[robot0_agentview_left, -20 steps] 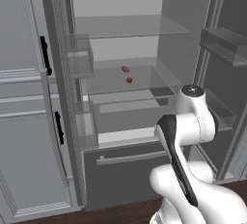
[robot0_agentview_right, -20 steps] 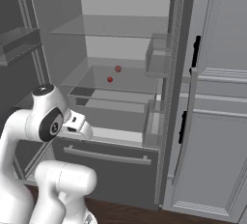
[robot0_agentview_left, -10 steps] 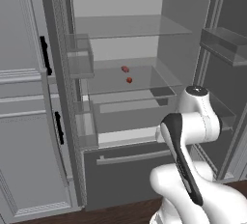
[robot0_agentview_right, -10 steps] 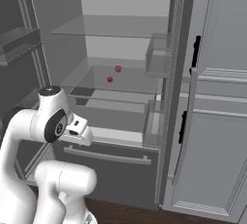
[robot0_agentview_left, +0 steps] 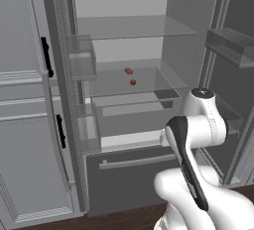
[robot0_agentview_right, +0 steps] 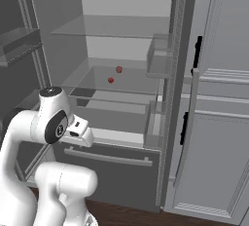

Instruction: Take the strawberry from the fridge and place it on top of the pancake, located on the dining counter.

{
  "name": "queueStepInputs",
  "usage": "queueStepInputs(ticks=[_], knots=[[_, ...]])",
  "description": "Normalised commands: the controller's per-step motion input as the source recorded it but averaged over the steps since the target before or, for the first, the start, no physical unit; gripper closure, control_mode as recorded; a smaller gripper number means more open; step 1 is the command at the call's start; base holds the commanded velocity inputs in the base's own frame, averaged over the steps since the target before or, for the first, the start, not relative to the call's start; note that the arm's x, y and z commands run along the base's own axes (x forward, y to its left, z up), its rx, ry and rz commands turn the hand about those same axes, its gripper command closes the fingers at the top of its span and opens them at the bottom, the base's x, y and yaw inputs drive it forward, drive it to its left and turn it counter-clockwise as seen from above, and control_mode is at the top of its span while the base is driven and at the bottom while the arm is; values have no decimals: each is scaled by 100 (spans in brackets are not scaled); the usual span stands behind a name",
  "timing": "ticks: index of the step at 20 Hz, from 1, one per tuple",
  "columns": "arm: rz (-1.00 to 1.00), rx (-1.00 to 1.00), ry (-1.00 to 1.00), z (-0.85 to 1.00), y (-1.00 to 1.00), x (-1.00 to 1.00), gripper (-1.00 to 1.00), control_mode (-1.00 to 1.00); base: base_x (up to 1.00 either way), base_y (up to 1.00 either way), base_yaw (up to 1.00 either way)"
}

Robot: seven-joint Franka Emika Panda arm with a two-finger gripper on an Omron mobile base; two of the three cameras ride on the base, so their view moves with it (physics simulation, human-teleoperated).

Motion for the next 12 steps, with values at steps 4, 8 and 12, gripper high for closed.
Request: queueStepInputs(ticks=[4,8,12], knots=[[0,0,0,0,0,0,-100,100,44,1,0],[0,0,0,0,0,0,-100,100,90,16,0],[0,0,0,0,0,0,-100,100,70,16,0]])
